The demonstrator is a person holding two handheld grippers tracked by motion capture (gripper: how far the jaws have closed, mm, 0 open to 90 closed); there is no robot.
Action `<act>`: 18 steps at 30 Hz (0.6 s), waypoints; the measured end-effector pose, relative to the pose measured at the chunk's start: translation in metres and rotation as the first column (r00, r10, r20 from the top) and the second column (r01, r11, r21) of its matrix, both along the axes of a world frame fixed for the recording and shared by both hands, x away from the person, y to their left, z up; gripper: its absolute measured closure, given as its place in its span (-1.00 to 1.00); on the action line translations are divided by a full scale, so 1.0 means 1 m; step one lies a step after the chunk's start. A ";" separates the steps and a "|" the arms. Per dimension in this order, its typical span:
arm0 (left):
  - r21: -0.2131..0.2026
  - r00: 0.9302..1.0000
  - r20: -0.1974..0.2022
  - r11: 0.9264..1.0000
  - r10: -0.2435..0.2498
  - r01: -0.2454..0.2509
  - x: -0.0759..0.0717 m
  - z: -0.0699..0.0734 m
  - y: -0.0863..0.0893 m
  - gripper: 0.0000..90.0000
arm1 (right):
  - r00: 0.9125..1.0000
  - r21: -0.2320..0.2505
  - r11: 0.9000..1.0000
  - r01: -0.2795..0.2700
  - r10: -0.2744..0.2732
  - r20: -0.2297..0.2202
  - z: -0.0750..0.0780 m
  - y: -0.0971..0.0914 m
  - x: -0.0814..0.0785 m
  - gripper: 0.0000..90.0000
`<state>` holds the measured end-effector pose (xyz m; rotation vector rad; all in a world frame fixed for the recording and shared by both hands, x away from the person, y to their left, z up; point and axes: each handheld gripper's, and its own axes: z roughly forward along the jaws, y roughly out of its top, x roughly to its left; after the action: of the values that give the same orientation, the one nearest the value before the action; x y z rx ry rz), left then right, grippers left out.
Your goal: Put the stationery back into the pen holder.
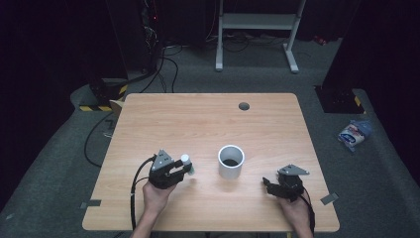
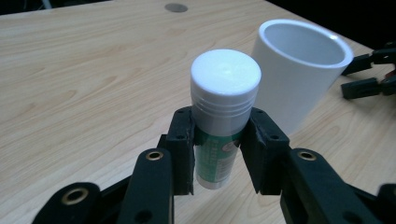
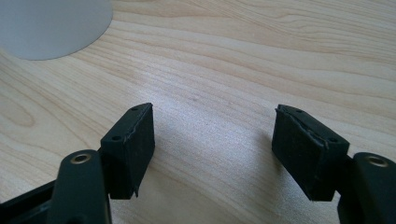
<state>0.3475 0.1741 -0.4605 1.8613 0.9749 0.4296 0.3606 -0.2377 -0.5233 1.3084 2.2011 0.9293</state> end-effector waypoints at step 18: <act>0.007 0.994 0.003 0.994 -0.107 0.107 0.012 0.029 -0.029 0.45 | 1.000 -0.002 1.000 -0.002 0.002 0.000 0.000 0.000 0.000 -0.33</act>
<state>0.3592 0.1447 -0.4313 1.9086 0.8674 0.3715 0.3606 -0.2379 -0.5233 1.3062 2.2029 0.9276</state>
